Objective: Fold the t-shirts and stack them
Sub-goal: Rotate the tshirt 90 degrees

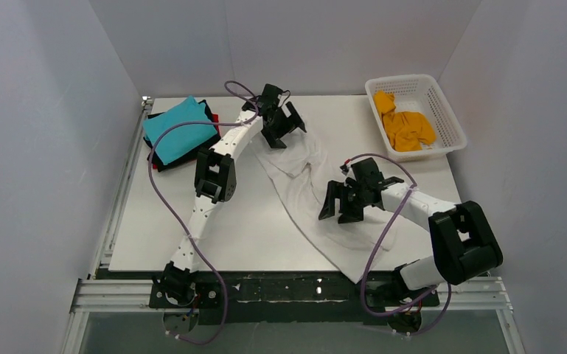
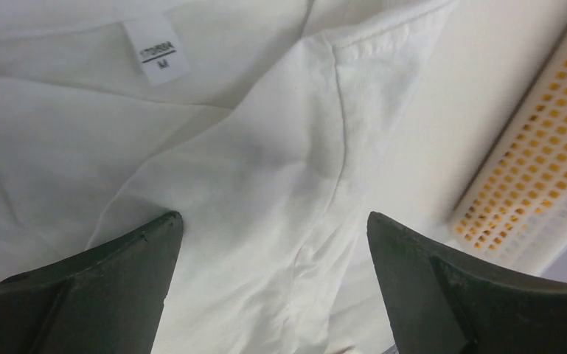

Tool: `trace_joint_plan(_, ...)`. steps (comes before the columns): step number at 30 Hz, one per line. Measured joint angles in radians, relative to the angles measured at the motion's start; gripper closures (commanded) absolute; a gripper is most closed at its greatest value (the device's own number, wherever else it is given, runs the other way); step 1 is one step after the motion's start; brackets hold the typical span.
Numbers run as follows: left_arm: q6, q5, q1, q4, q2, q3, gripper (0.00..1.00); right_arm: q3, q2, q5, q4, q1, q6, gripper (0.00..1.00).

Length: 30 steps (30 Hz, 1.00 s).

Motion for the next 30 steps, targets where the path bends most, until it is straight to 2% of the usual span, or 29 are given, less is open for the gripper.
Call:
trace_joint_plan(3, -0.006, 0.0, 0.0, 0.169, 0.022, 0.001, 0.01, 0.023, 0.035, -0.043, 0.001, 0.061, -0.001, 0.16)
trace_joint_plan(8, -0.094, -0.033, 0.0, 0.447, 0.13, 0.089, 0.01, 0.218, 0.251, -0.204, 0.009, 0.303, -0.044, 0.16)
trace_joint_plan(11, -0.148, -0.072, 0.001, 0.576, 0.18, 0.118, 0.0, 0.346, 0.351, -0.252, 0.025, 0.345, -0.05, 0.15)
trace_joint_plan(13, -0.168, -0.129, -0.001, 0.624, 0.192, 0.118, 0.0, 0.356, 0.326, -0.219, 0.019, 0.349, -0.05, 0.14)
trace_joint_plan(16, -0.183, -0.191, 0.003, 0.629, 0.185, 0.106, 0.01, 0.307, 0.218, -0.161, 0.001, 0.349, -0.018, 0.13)
trace_joint_plan(18, -0.175, -0.245, 0.006, 0.609, 0.17, 0.095, 0.0, 0.266, 0.089, -0.098, -0.037, 0.349, 0.006, 0.11)
trace_joint_plan(21, -0.145, -0.344, 0.016, 0.538, 0.125, 0.057, 0.01, 0.244, -0.091, 0.008, -0.08, 0.347, 0.041, 0.05)
trace_joint_plan(24, -0.1, -0.433, 0.032, 0.462, 0.068, 0.002, 0.0, 0.207, -0.211, 0.102, -0.08, 0.332, 0.074, 0.05)
trace_joint_plan(27, -0.045, -0.476, 0.054, 0.4, 0.039, -0.019, 0.01, 0.128, -0.243, 0.134, -0.072, 0.311, 0.093, 0.05)
trace_joint_plan(30, 0.013, -0.478, 0.06, 0.359, 0.037, -0.002, 0.01, 0.102, -0.182, 0.152, -0.11, 0.298, 0.095, 0.03)
